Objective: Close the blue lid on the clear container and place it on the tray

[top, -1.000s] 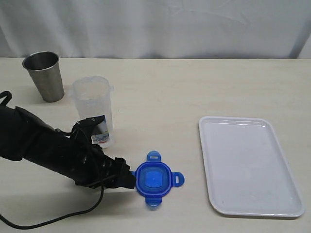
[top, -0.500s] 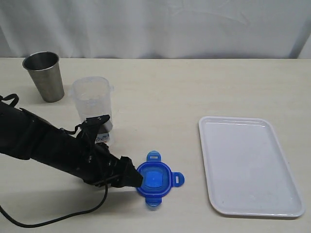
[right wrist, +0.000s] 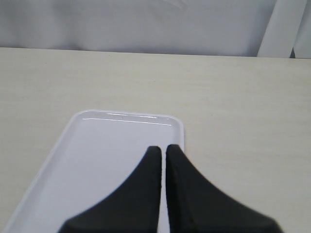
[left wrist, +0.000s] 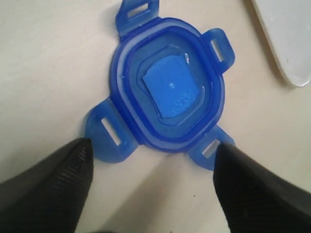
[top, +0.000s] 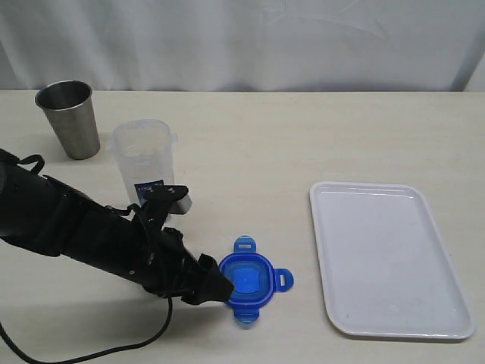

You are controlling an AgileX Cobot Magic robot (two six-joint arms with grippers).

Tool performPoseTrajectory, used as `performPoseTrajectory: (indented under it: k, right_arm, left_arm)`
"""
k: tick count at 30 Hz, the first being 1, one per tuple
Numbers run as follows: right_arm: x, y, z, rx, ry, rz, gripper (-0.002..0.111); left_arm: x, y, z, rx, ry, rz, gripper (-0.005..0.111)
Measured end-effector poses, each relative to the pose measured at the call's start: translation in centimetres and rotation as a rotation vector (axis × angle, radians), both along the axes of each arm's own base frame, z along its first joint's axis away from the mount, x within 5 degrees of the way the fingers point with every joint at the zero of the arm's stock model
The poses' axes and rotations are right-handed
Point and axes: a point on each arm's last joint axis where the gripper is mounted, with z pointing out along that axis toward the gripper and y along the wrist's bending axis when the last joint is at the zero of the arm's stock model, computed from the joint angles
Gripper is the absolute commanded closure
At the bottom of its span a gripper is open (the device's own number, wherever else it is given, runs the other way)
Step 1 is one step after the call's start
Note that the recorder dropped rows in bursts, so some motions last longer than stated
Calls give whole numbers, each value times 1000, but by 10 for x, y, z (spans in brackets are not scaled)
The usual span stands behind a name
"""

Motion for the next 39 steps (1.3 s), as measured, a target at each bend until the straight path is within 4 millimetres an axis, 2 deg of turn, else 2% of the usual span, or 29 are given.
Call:
performPoseTrajectory:
  k: [2, 7, 9, 16, 24, 30, 32, 36, 39]
  right_arm:
    - [0, 0, 0, 0, 0, 0, 104]
    - [0, 0, 0, 0, 0, 0, 104]
    - [0, 0, 0, 0, 0, 0, 104]
    - [0, 0, 0, 0, 0, 0, 104]
    - [0, 0, 0, 0, 0, 0, 104]
    - [0, 0, 0, 0, 0, 0, 104]
    - [0, 0, 0, 0, 0, 0, 104]
    - [0, 0, 0, 0, 0, 0, 104]
    - [0, 0, 0, 0, 0, 0, 104]
  left_arm:
    - [0, 0, 0, 7, -7, -2, 39]
    - [3, 0, 1, 33, -38, -44, 52]
    - [4, 0, 1, 51, -57, -86, 53]
    - [8, 0, 25, 89, -182, -214, 53]
    - [3, 2, 51, 137, -352, -391, 53]
    - [-7, -22, 53, 167, -516, -572, 52]
    - [-10, -36, 54, 217, -613, -614, 46]
    - [0, -50, 60, 294, -691, -566, 46]
    - [20, -66, 56, 296, -711, -573, 46]
